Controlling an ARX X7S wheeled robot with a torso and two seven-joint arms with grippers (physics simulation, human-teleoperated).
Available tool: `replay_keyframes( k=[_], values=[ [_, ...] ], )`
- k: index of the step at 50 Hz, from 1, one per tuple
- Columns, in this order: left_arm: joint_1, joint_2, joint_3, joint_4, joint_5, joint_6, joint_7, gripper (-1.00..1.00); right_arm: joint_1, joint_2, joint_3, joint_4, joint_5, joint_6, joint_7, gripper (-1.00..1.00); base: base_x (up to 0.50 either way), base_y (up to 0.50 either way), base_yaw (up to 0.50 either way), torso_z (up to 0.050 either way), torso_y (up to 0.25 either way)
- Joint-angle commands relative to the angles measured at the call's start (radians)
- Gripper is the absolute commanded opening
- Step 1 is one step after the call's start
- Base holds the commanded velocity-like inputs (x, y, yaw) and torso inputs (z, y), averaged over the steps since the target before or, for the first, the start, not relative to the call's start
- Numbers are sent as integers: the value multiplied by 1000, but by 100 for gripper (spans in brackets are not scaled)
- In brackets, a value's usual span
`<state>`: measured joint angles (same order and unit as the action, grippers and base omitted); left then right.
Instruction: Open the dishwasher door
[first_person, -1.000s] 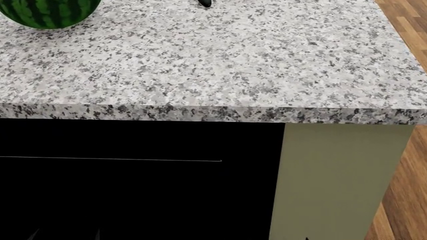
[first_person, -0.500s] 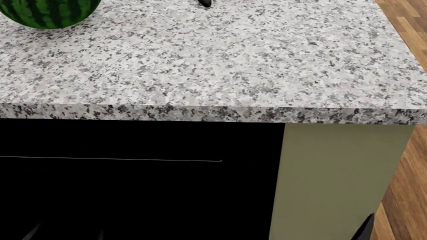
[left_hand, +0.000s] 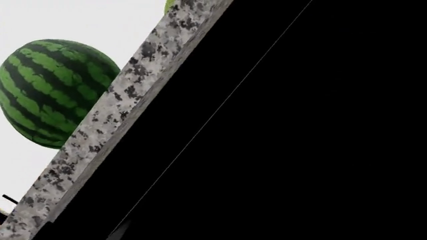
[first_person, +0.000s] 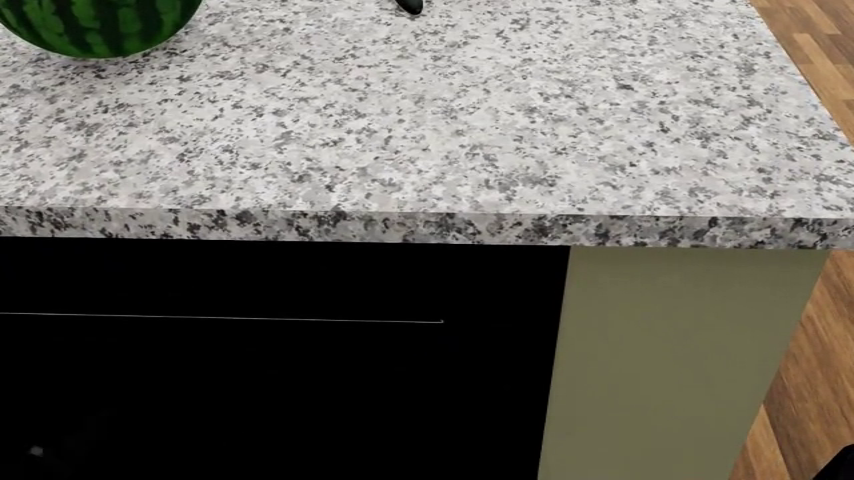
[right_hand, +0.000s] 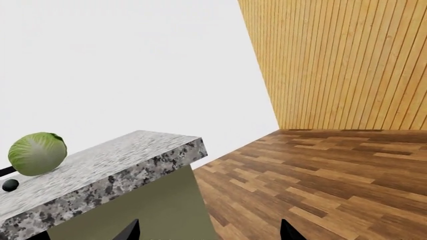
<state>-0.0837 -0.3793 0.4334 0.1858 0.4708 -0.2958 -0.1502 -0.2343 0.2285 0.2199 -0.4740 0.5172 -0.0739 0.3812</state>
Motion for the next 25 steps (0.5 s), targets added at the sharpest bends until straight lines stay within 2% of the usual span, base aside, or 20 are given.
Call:
replay_keyframes(
  k=[1,7,16,25],
  values=[
    [-87,-73,120,36,287,-166,92,100,2,-1,-11,9,1,-9,-4,100,0,0,0,0,0],
    [-150,-93,160,6,382,-215,156,100,2,-1,-16,16,3,-15,-7,100,0,0,0,0,0],
    [-241,-91,178,-31,407,-257,268,100,0,5,-19,12,5,-15,-4,100,0,0,0,0,0],
    [-317,-94,184,-97,415,-260,307,100,8,12,-27,1,2,-4,7,100,0,0,0,0,0]
  ],
)
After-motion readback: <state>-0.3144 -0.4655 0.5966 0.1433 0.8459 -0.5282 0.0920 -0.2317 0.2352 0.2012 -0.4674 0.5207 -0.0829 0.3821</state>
